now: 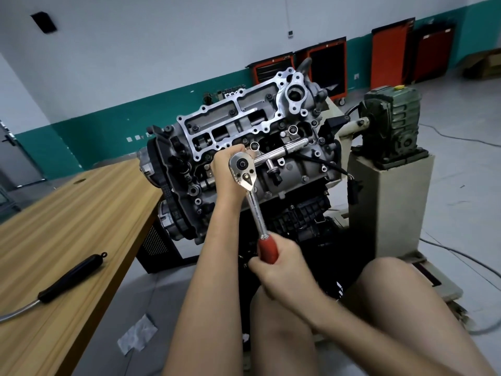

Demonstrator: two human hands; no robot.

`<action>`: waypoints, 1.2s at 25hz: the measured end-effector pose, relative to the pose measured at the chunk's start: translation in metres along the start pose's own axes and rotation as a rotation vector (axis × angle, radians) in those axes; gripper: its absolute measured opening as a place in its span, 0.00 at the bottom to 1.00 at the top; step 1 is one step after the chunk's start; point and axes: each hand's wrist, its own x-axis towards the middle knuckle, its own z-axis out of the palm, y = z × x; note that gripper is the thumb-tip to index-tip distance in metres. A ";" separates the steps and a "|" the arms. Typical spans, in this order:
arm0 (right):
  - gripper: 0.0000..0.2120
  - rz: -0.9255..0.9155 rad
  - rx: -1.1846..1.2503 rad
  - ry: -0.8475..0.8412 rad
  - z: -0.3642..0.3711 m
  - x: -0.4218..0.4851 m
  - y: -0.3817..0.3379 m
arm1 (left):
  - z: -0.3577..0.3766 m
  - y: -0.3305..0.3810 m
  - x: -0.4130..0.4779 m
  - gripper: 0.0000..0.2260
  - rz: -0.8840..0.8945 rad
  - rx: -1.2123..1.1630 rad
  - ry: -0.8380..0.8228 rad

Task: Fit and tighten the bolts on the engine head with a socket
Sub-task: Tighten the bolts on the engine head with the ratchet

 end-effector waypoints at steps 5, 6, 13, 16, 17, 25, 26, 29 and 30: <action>0.14 -0.206 -0.833 -0.212 -0.136 0.065 -0.050 | -0.014 0.000 0.007 0.24 0.132 0.217 -0.246; 0.12 -0.258 -0.951 -0.213 -0.150 0.077 -0.062 | -0.015 0.001 0.008 0.23 0.149 0.231 -0.266; 0.16 -0.181 -0.355 -0.002 -0.052 0.013 -0.004 | 0.000 0.005 -0.004 0.26 0.004 0.001 -0.023; 0.13 -0.017 0.037 -0.154 -0.010 0.004 0.000 | 0.001 0.004 -0.002 0.23 -0.039 -0.074 0.029; 0.12 0.034 0.121 -0.191 -0.009 0.006 -0.003 | 0.000 0.002 0.000 0.22 -0.049 -0.075 0.028; 0.14 -0.095 -0.189 0.043 -0.042 0.018 -0.045 | -0.007 0.018 0.002 0.24 0.001 -0.052 0.006; 0.14 -0.107 -0.207 0.034 -0.047 0.014 -0.051 | -0.007 0.023 0.000 0.23 0.015 -0.056 -0.008; 0.15 -0.123 -0.206 0.023 -0.063 -0.002 -0.064 | -0.004 0.043 -0.010 0.14 0.015 -0.095 -0.031; 0.14 -0.117 -0.185 0.027 -0.069 -0.007 -0.068 | -0.001 0.052 -0.013 0.13 0.025 -0.113 -0.021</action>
